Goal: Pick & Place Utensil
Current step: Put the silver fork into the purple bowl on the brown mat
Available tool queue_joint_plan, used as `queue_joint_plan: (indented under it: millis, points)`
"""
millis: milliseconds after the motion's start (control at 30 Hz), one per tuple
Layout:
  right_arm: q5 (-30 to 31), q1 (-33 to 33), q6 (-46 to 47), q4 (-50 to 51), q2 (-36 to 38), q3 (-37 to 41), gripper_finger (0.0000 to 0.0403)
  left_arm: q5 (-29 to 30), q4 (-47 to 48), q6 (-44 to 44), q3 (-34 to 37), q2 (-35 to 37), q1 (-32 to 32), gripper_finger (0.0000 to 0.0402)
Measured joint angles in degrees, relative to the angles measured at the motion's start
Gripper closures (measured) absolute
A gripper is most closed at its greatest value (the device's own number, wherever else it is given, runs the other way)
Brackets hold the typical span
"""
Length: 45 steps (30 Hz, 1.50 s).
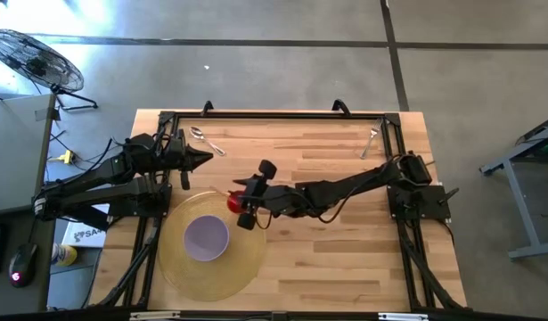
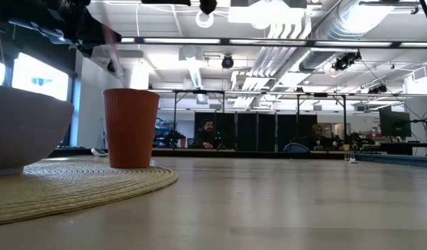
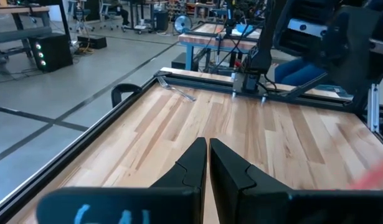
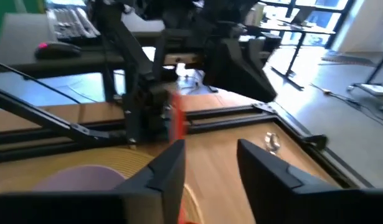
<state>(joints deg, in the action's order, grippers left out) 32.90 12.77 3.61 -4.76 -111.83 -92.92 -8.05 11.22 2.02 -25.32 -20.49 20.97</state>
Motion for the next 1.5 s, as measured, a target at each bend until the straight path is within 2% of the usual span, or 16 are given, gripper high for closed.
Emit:
queue_joint_plan:
  millis: [200,367,600,733,833,967,1100,1200,1333,1500]
  points:
    - [3.6,0.2,2.0,6.6,4.7,0.0,0.0218,0.0,1.5,0.0,0.0,0.0,0.0,0.0386]
    - [8.0,0.6,6.6,16.0,10.8,0.0,0.0201,0.0,2.4,0.0,0.0,0.0,0.0,0.0386]
    - [17.9,0.3,22.8,41.6,21.1,0.0,0.0200,-0.7,2.5,1.5,0.0,0.0,0.0,0.0386]
    - [25.9,0.3,36.0,57.5,25.3,0.0,0.0202,-0.3,2.3,3.2,0.0,0.0,0.0,0.0386]
    - [28.6,-0.6,47.2,68.8,26.8,0.0,0.0202,0.6,2.2,3.2,0.0,0.0,0.0,0.0386]
    - [25.7,-3.9,58.1,80.3,26.6,0.0,0.0202,0.7,2.2,3.2,0.0,0.0,0.0,0.0386]
    - [21.7,-8.4,65.2,86.0,25.4,1.4,0.0203,2.1,2.2,3.3,0.0,0.0,0.0,0.0386]
    - [20.6,-12.2,68.0,86.2,25.8,6.5,0.0204,3.8,2.3,4.1,0.0,0.4,0.0,0.0386]
    - [18.3,-18.1,72.5,84.2,27.2,17.3,0.0204,5.4,3.3,4.3,0.0,2.0,0.0,0.0386]
    - [12.5,-26.3,74.5,71.6,28.9,32.6,0.0204,8.6,5.3,4.3,0.0,5.0,0.0,0.0386]
